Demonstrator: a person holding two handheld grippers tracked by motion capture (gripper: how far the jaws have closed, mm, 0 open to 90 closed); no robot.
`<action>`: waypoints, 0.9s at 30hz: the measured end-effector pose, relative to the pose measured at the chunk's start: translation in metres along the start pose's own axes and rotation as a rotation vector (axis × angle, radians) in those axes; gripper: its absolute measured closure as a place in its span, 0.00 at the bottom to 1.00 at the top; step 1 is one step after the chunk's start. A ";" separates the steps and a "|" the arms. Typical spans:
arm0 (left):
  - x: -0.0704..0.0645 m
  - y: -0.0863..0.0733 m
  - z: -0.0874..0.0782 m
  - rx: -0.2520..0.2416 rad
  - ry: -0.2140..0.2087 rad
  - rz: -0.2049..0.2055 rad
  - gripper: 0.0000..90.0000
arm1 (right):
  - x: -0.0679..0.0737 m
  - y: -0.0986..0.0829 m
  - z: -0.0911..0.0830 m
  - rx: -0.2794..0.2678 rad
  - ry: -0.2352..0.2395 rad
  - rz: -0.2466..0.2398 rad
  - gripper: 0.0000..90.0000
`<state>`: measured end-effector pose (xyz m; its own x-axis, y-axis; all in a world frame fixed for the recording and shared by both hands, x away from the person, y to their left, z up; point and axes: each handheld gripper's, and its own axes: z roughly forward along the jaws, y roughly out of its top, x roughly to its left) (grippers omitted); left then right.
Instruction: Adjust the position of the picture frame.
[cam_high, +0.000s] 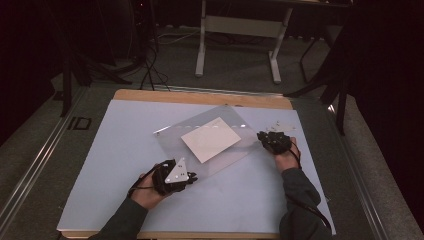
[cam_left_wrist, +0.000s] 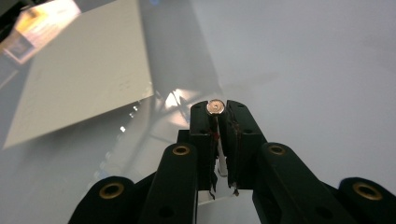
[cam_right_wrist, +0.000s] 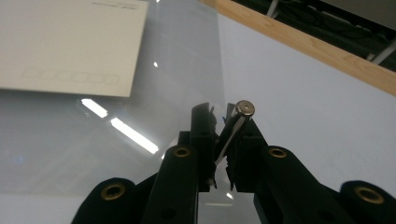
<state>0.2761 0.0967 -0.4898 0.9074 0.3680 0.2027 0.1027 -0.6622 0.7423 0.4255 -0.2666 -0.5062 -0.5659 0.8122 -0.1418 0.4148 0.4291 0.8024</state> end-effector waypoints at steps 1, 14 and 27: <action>-0.003 0.002 0.001 0.006 -0.009 0.006 0.91 | 0.000 0.003 0.003 0.001 -0.002 -0.003 0.92; -0.047 0.021 0.011 0.016 -0.127 0.100 0.90 | 0.013 0.035 0.040 0.006 0.034 -0.029 0.93; -0.092 0.066 0.037 0.040 -0.204 0.251 0.91 | 0.055 0.064 0.076 0.012 0.135 -0.049 0.94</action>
<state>0.2147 -0.0049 -0.4837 0.9690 0.0543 0.2409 -0.1223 -0.7420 0.6592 0.4747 -0.1646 -0.5068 -0.6763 0.7297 -0.1010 0.3918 0.4724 0.7895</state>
